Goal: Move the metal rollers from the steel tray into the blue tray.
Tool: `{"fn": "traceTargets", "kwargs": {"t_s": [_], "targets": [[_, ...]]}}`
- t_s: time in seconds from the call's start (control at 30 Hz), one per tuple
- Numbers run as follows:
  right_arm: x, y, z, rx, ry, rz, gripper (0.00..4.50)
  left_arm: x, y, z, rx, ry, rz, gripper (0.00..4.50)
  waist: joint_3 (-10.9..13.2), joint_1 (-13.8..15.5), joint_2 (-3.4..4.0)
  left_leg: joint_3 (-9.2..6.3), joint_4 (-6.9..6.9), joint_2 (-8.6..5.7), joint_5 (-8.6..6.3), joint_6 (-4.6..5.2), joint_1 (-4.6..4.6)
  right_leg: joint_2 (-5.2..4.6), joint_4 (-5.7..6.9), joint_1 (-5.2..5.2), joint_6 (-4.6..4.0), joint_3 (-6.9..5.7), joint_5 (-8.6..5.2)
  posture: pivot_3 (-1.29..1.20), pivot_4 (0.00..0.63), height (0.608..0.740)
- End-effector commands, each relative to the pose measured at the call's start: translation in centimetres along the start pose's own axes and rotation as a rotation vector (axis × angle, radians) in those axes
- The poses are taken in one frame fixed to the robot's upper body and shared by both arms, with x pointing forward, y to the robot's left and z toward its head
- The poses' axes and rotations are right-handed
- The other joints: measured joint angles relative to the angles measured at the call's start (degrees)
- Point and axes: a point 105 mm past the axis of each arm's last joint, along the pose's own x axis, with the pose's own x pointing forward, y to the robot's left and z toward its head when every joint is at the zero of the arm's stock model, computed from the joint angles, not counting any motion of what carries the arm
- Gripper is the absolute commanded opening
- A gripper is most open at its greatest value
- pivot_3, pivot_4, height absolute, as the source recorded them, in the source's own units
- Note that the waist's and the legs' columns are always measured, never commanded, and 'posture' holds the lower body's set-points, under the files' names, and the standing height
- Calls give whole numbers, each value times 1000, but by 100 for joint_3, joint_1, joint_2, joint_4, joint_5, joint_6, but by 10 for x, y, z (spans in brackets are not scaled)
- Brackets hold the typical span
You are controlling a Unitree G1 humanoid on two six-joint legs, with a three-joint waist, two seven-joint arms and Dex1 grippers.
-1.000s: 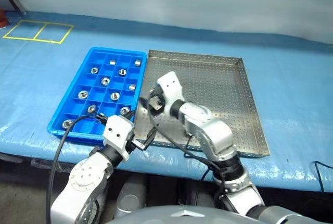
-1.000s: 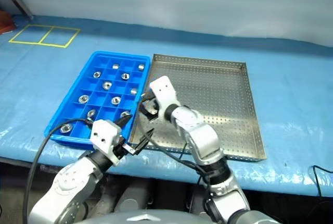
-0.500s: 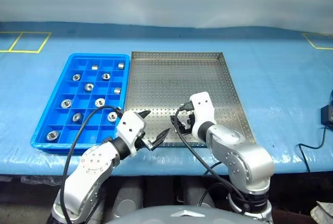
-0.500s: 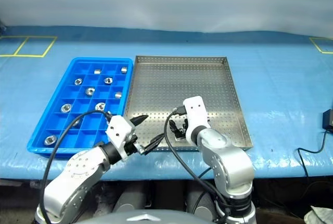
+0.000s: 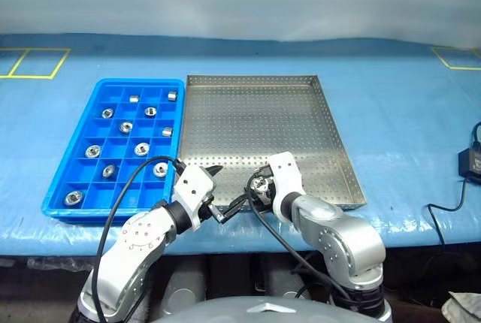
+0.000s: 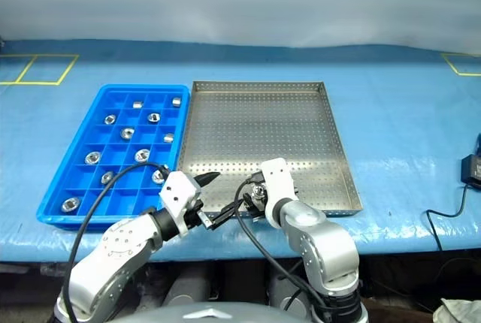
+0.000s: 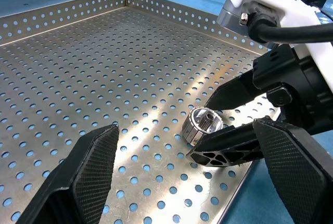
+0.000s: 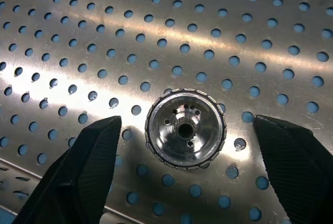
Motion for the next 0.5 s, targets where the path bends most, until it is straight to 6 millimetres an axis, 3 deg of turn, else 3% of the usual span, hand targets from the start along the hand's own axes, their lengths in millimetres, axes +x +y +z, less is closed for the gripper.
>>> {"fn": "traceTargets", "kwargs": {"t_s": [0.03, 0.2, 0.33, 0.5], "targets": [[7, -8, -7, 2, 26, -35, 3272, -2, -1, 6, 17, -29, 18, 4500, -3, 1, -4, 0, 6, 2, 0, 1, 3, -1, 0, 2, 1, -1, 1, 117, 150, 740], [7, -5, 8, -20, -24, -10, 1695, -5, 4, 6, 20, -32, 63, 4500, 0, 21, -1, 0, 24, 5, 6, 11, 7, -31, -10, -10, 6, 0, 3, 156, 150, 740], [7, 1, 26, -65, -78, 16, 1696, -9, 11, 9, 26, -49, 131, 4500, 1, 29, -1, 6, 24, 5, 9, 16, 4, -42, -10, -14, 12, -1, 11, 204, 150, 740], [11, 8, 64, -136, -191, 40, 1696, -19, 29, 19, 43, -98, 290, 4500, 9, 140, 9, 13, 22, 2, 14, 20, -7, -13, -4, -19, 11, -2, 42, 280, 150, 740]]}}
